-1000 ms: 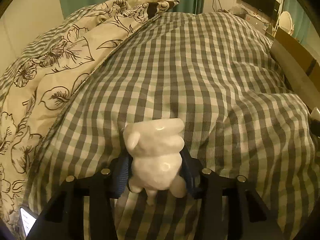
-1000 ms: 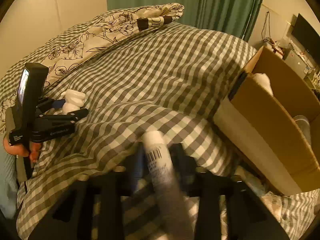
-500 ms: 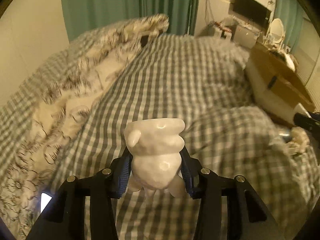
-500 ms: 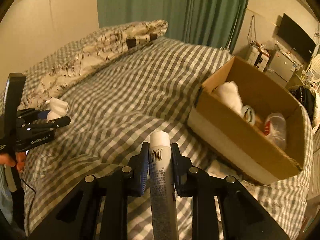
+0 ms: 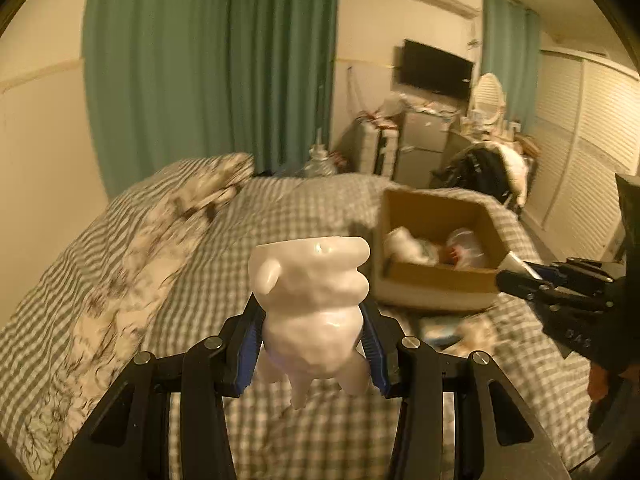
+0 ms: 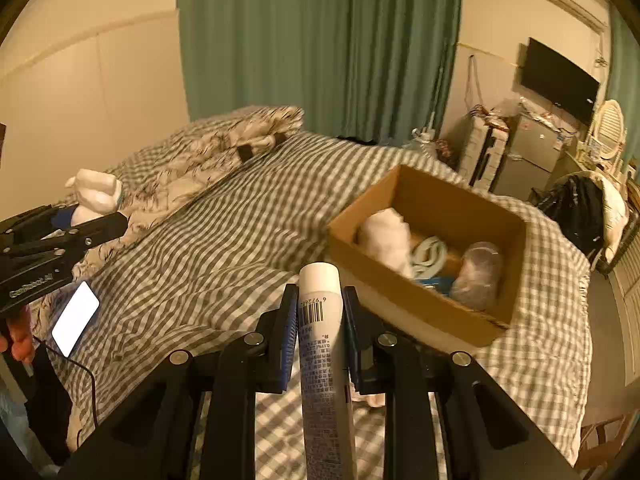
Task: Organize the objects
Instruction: 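Carry the figurine and tube into the box and open both tools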
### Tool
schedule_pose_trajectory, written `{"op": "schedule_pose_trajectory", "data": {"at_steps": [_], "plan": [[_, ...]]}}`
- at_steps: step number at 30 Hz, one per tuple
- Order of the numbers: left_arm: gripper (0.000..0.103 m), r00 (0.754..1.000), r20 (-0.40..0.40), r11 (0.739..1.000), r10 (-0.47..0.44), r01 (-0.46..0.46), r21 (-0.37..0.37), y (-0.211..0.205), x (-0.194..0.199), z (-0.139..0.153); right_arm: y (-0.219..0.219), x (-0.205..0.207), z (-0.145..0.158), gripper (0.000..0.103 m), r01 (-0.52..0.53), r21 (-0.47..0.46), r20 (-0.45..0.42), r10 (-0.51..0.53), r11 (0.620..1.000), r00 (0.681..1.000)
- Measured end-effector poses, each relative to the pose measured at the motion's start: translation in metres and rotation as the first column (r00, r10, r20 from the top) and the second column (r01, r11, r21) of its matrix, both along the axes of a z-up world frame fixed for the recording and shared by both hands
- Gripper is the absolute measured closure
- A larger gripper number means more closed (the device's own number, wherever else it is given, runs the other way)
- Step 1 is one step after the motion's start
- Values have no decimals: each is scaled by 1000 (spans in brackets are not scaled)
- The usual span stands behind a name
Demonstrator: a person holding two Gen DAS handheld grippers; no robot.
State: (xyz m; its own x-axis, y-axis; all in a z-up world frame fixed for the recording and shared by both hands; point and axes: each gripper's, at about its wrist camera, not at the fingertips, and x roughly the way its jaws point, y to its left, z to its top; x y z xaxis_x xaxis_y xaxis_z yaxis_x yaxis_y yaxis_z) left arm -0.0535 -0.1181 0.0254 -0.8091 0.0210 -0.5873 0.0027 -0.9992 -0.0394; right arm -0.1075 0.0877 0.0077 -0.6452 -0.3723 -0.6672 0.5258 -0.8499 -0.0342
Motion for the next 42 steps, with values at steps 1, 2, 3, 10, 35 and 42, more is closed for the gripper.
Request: {"op": "schedule_pose_trajectory", "data": {"at_steps": [1,2,3,10,35,42], "plan": [[57,1000,-6,1000,-16,16,-5,9,-3,5,9,0,7,82,15,-9,-11,-15,1000,1000],[57,999,-16,999,-36,35,-9,19,-5,11,14,1,11,82,22,-18,-16,-23,1000,1000],[57,998,-23,999,-51,51,-9,27,-8,15,22,0,18,82,34,-30,-23,-35,999,999],[57,989,-37,988,-142,144,48,77,-48,43,58,-9,55,82,90,-46,-93,-94,995,991],[57,978,98,982,-185,188,-22,143,-228,-42,85,-187,15,83,194,-107,-42,-199,975,979],[50,966,141,974,-219,224,-23,149,-241,-73,87,-211,-25,80,209,-153,21,-208,966,978]]}}
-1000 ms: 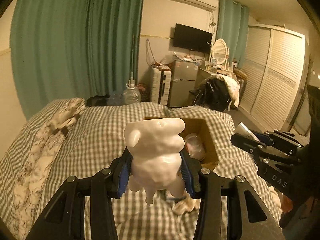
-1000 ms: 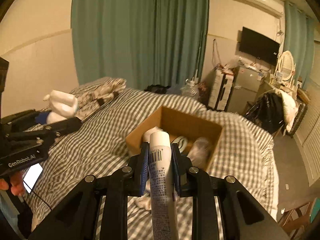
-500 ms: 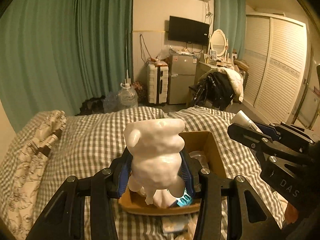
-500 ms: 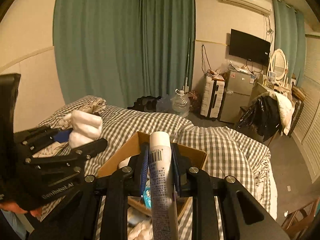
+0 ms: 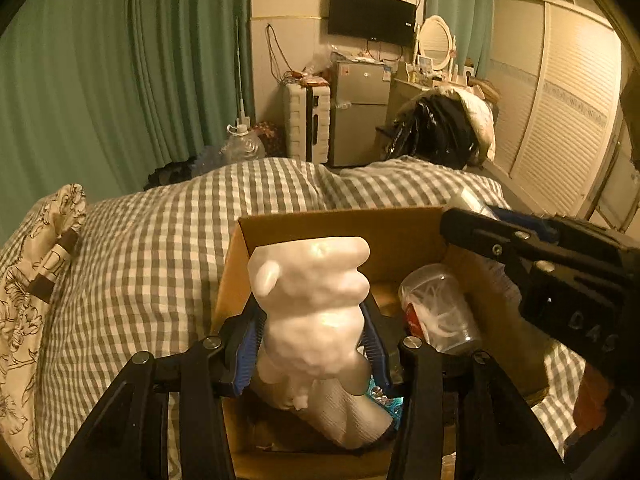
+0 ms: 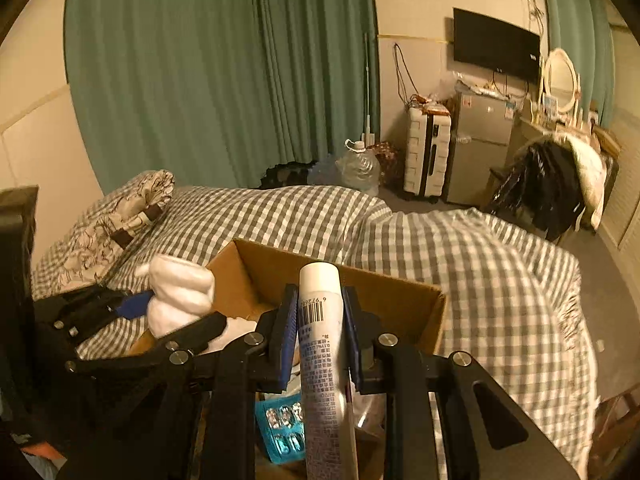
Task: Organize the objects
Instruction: 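Carry the figurine and tube into the box and open both tools, then withdraw both tools from the box toward the remaining items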
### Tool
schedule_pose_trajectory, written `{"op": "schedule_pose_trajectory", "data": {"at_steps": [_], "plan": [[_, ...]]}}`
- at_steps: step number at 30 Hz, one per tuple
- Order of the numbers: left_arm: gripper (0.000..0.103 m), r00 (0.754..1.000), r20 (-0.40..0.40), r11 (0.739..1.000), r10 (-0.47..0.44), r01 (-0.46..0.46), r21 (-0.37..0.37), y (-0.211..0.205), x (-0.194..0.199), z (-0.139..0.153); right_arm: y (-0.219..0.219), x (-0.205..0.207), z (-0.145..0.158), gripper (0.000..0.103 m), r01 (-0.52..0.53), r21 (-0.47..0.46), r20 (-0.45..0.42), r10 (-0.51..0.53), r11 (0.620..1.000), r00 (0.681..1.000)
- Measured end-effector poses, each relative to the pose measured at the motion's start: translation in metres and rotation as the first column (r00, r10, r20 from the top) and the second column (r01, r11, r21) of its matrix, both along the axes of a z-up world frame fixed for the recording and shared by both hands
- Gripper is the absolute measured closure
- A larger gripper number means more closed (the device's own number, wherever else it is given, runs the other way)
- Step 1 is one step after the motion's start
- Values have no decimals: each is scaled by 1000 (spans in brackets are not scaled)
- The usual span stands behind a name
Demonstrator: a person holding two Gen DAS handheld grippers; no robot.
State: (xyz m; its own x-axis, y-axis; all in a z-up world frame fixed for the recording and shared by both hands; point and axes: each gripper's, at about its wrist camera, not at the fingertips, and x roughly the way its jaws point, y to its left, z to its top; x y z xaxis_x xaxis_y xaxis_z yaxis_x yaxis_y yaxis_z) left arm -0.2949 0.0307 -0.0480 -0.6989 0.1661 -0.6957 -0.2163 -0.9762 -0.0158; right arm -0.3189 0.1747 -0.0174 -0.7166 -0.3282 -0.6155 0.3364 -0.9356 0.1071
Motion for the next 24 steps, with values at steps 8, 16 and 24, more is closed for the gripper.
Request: {"op": "schedule_pose_trajectory", "data": {"at_steps": [8,16,24], "plan": [[15,998,-50,999,37,-37,0,-11,36,28,19,31,33,43,61,12,-57,-60,998,997],[4,987,-132,996,91,-89,19,-30,91,81,23,99,100,26,97,47,-158,-88,994,983],[0,966,-229,992,120,-126,-12,-43,156,107,29,166,123,10,132,76,-186,-116,988,976]]}}
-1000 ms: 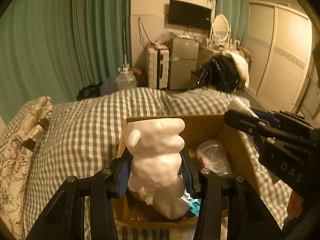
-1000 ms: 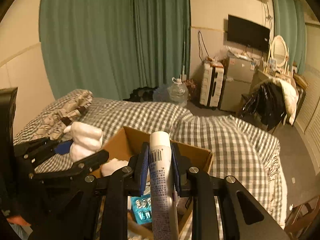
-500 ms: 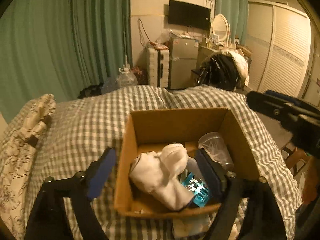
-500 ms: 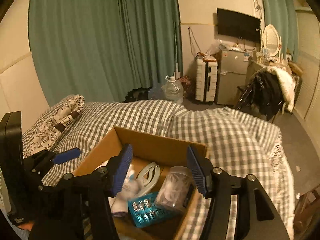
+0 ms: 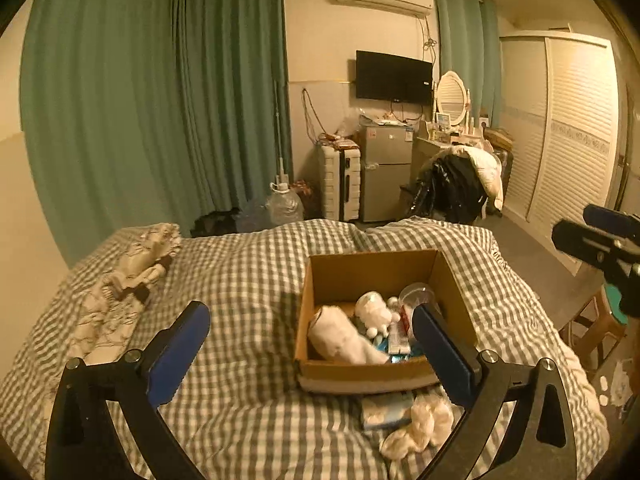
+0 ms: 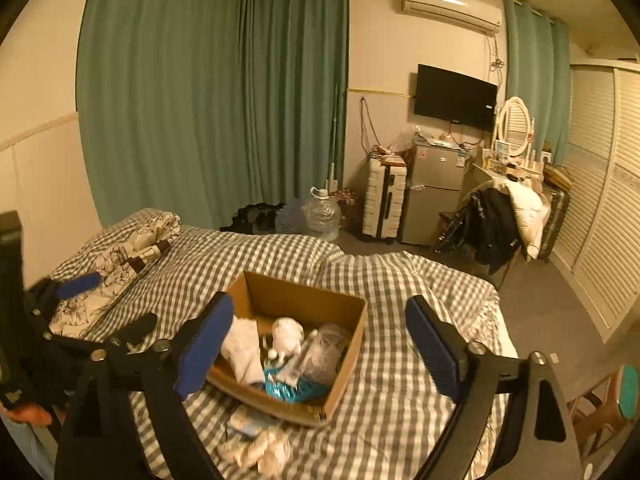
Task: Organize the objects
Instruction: 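Withdraw both tools from the box toward the remaining items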
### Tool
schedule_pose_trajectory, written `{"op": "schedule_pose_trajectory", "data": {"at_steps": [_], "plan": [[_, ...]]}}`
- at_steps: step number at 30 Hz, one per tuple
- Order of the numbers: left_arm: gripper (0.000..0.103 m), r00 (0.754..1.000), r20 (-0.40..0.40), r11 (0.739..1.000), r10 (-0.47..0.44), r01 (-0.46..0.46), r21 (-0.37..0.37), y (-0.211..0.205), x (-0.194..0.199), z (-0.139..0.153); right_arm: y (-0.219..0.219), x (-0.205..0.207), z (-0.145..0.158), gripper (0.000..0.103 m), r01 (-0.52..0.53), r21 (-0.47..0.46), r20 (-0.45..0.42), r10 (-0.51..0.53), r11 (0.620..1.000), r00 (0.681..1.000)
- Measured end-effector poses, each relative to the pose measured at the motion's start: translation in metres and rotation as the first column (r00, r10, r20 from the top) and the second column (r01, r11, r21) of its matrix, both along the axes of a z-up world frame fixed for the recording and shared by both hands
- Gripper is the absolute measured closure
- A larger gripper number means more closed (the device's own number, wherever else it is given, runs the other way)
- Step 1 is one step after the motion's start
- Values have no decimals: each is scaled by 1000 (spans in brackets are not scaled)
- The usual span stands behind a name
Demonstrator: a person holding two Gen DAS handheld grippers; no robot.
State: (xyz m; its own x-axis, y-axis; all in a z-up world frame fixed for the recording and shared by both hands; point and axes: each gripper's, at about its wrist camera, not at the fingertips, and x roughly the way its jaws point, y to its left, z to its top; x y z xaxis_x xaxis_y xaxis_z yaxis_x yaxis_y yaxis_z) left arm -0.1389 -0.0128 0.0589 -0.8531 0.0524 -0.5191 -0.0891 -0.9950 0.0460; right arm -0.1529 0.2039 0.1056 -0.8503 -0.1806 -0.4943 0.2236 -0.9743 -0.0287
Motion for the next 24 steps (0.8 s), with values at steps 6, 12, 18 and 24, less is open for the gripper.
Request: {"op": "schedule_pose_trajectory", "data": {"at_steps": [6,12,18,24], "plan": [[0,998,7,998,57,-57,19,-4,37,-26,-3,30,-36,8,18,58,58,-22,998,998],[0,992,60,993,112,-113,23,-4,46,-76,-10,35,-89,8,-2,89,122,-8,996,993],[0,971,183,987,156,-158,-5,-8,28,-129,-27,17,-149,8,-36,97,220,14,995,975],[0,939,287,979,190,-204,17,-21,17,-155,-29,5,-193,8,-39,132,329,-7,991,944]]}}
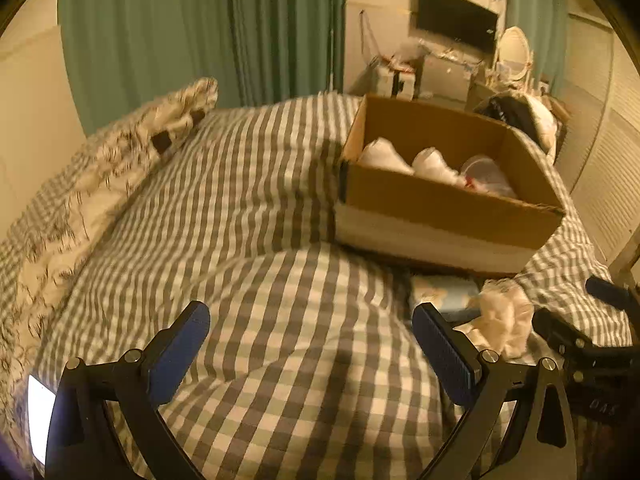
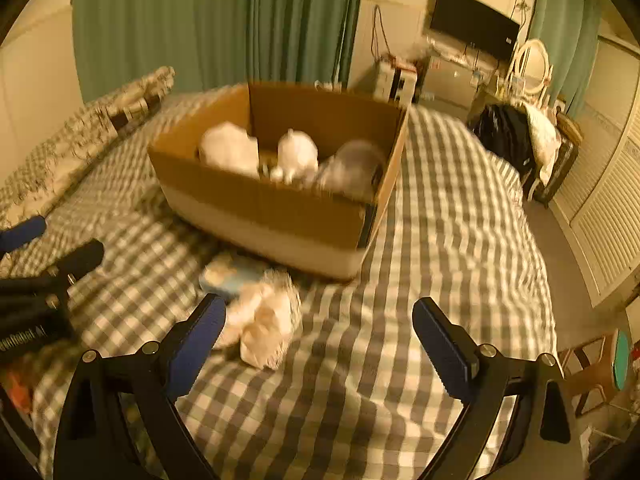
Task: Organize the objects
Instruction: 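Withdraw both tools from the box toward the remaining items, then grasp the blue floral tissue pack with the left tool while the right grasps crumpled white cloth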
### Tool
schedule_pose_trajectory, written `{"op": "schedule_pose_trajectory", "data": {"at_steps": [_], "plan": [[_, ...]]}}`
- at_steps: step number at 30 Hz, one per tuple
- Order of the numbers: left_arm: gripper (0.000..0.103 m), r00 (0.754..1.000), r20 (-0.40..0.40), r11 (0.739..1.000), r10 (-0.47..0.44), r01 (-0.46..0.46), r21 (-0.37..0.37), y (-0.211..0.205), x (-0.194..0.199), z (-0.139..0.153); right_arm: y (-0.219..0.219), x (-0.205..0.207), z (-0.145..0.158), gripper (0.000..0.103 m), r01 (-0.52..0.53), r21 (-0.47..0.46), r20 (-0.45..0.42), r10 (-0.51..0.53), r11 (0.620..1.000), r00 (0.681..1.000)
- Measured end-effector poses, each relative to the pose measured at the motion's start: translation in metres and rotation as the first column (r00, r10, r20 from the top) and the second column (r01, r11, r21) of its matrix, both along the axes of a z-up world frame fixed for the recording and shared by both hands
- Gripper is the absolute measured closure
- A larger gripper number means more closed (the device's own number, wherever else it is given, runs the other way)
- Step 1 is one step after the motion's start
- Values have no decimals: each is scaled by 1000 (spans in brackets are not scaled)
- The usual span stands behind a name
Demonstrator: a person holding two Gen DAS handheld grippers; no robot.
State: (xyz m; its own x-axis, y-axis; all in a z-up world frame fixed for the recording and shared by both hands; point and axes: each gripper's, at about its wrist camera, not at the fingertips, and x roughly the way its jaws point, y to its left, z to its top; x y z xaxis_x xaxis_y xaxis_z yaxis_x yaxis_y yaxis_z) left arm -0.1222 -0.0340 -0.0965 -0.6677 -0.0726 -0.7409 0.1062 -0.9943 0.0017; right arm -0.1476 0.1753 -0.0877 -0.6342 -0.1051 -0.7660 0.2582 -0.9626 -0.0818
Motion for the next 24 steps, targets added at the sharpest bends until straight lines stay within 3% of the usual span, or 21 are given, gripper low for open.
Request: {"op": "schedule_pose_trajectory", "data": {"at_steps": [4,9,11,14,24], "plan": [[0,999,32,1000,-5,5,0,2,-2,-9,-5,-6,-14,12,-27,-13,41,27,1000,999],[0,999,40,1000,-9,9,-12,6,0,-11,-17,-22,-38,43,-91,-54,151,99,994,984],[0,999,43,1000,-7,8,-16,7,0,-12,-20,-24,-45,69,-104,-54,176,112,993,978],[0,999,50,1000,-8,9,-20,8,-1,-12,-20,-21,-45,92,-101,-38,160,105,994,981],[0,991,61,993,-116,118,-31,51,-12,-7,12,4,12,96,9,-23,-56,-10,1000,998]]}}
